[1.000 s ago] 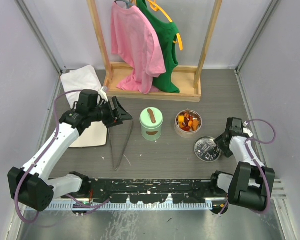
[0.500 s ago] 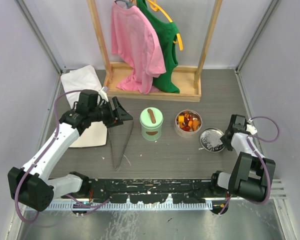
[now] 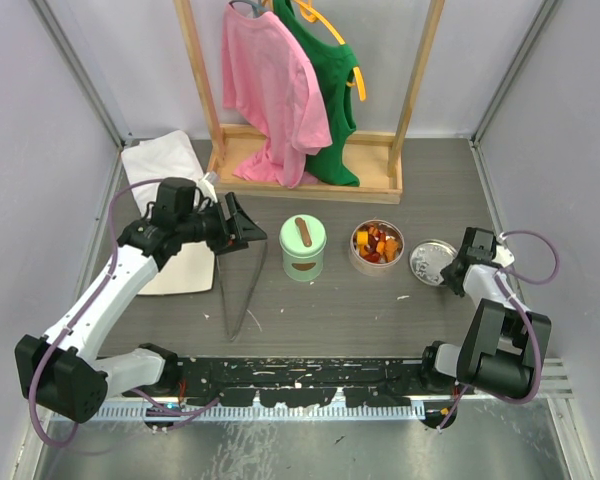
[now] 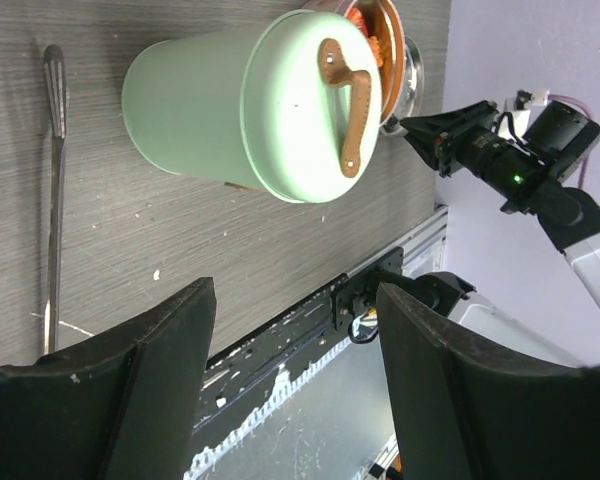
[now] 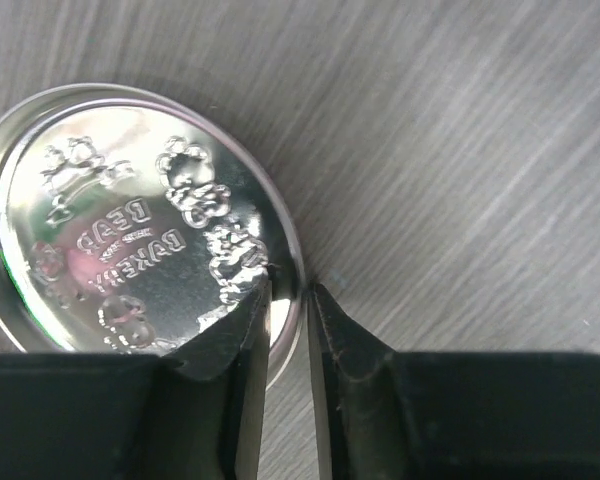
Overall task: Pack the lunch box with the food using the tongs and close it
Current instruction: Pick up the box lid from the center of the board.
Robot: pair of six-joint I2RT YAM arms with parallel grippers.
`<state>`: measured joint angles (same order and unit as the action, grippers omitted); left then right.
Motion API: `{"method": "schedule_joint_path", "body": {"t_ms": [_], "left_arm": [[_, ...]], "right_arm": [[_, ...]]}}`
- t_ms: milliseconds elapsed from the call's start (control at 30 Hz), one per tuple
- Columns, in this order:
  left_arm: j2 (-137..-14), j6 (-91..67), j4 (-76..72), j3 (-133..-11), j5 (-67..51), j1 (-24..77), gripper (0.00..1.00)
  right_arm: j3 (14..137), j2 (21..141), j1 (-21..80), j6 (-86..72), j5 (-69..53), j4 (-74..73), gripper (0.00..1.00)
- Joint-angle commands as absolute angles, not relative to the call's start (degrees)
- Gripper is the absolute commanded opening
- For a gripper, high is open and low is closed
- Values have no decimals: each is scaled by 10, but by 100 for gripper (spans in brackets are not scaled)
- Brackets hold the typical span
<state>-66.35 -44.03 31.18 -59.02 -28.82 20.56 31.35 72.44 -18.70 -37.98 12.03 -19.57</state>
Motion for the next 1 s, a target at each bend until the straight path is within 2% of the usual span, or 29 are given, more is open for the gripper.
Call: {"method": "schedule_joint_path", "body": {"t_ms": [0, 100, 200, 267, 367, 433, 600, 967], "left_arm": [[-637, -427, 294, -641, -323, 216, 66], [-639, -415, 294, -666, -312, 261, 66], [-657, -403, 296, -698, -291, 328, 66], [-672, -389, 305, -721, -258, 377, 66], [-707, -368, 328, -759, -216, 436, 67], [-738, -358, 341, -783, -202, 461, 67], [-787, -351, 340, -816, -177, 493, 67], [-836, -363, 332, -866, -144, 502, 71]], "right_arm": [[293, 747, -189, -390, 77, -177, 32], [293, 762, -188, -385, 64, -170, 36], [293, 774, -188, -381, 58, -166, 31], [292, 772, -188, -378, 57, -166, 23], [291, 756, -188, -374, 54, -168, 6], [295, 741, -188, -370, 52, -172, 1], [319, 695, -188, -364, 60, -203, 1], [422, 519, -189, -371, 74, -310, 0]]}}
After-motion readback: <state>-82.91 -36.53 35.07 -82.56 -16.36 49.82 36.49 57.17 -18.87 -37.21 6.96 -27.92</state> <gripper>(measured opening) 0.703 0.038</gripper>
